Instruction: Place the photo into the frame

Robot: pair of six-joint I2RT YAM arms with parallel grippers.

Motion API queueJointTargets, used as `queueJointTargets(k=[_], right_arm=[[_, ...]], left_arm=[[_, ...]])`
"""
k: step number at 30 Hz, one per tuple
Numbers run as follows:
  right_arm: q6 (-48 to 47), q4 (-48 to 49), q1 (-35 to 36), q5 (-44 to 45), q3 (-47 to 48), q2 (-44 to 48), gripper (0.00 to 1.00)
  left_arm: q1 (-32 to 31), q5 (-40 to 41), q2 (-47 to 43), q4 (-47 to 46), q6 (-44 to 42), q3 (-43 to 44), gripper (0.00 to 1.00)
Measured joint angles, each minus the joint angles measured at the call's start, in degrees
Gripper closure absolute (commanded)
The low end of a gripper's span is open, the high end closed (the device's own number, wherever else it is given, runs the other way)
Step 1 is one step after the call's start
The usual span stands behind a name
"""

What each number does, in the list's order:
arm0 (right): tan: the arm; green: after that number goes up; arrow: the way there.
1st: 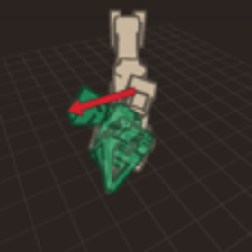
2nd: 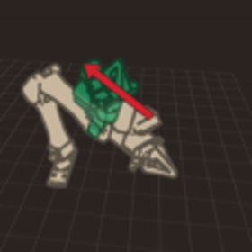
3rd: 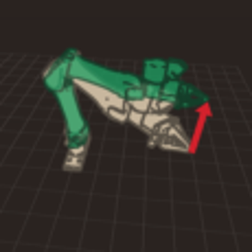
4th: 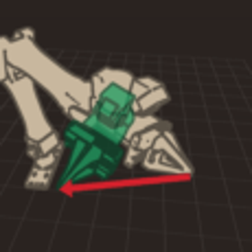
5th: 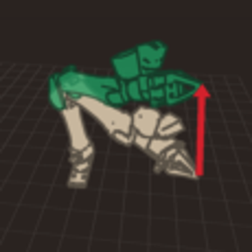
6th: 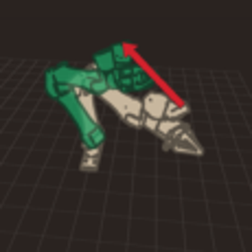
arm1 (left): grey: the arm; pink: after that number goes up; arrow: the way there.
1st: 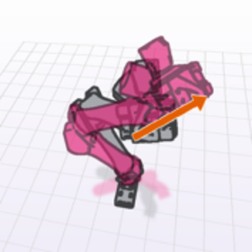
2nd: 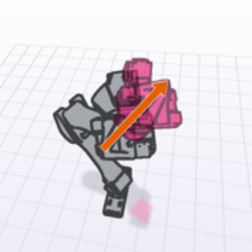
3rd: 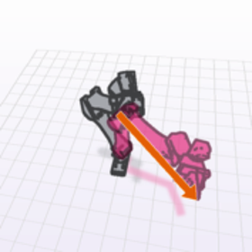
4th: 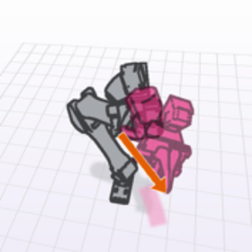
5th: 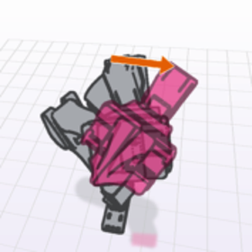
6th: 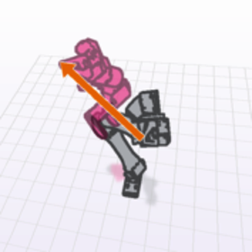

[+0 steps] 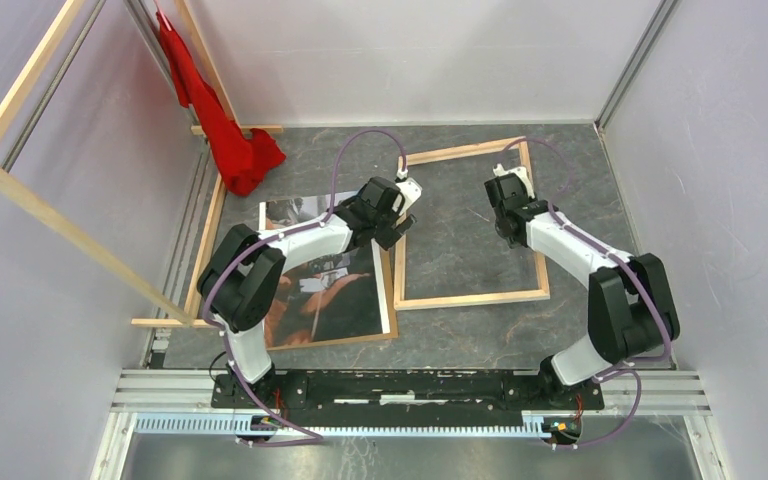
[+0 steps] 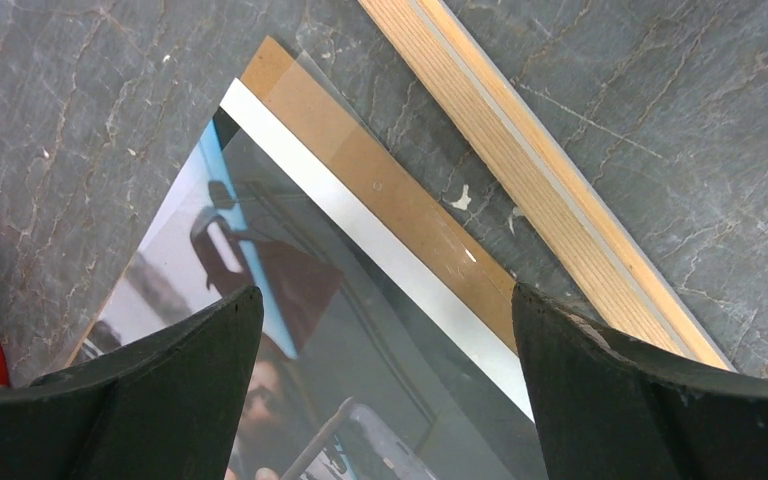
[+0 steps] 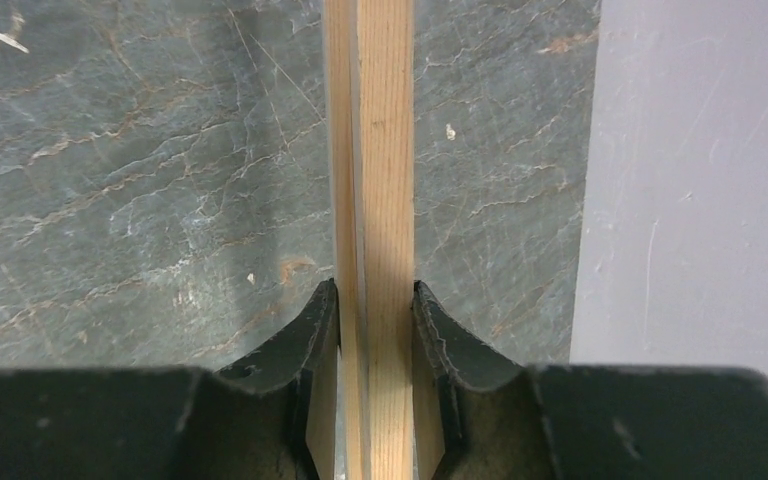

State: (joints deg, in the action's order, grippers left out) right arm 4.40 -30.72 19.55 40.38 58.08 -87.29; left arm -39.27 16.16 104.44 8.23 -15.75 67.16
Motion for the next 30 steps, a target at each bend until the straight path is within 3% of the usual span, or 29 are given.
queueJointTargets(k=[11, 17, 19, 22, 30], right_arm=[[-0.2, 6.9, -1.6, 0.7, -3.8, -5.6, 1.0], [0.7, 11.2, -2.1, -0.3, -7.5, -5.9, 0.89], [1.7, 12.5, -2.5, -1.4, -9.4, -5.9, 0.82], [2.7, 13.2, -3.4, -3.0, -10.7, -5.9, 0.63], [2.8, 13.5, -6.7, -6.1, -11.1, -5.6, 0.42]], left_arm=[[0.0, -0.1, 1.2, -0.1, 0.0, 0.8, 0.0], [-0.1, -0.2, 4.8, -0.1, 0.0, 1.7, 0.0], [-0.3, -0.2, 5.4, -0.1, 0.0, 1.9, 0.0], [-0.5, -0.2, 5.8, -0.1, 0.0, 2.6, 0.0], [-2.5, -0.4, 5.8, -0.2, 0.0, 3.5, 0.0]])
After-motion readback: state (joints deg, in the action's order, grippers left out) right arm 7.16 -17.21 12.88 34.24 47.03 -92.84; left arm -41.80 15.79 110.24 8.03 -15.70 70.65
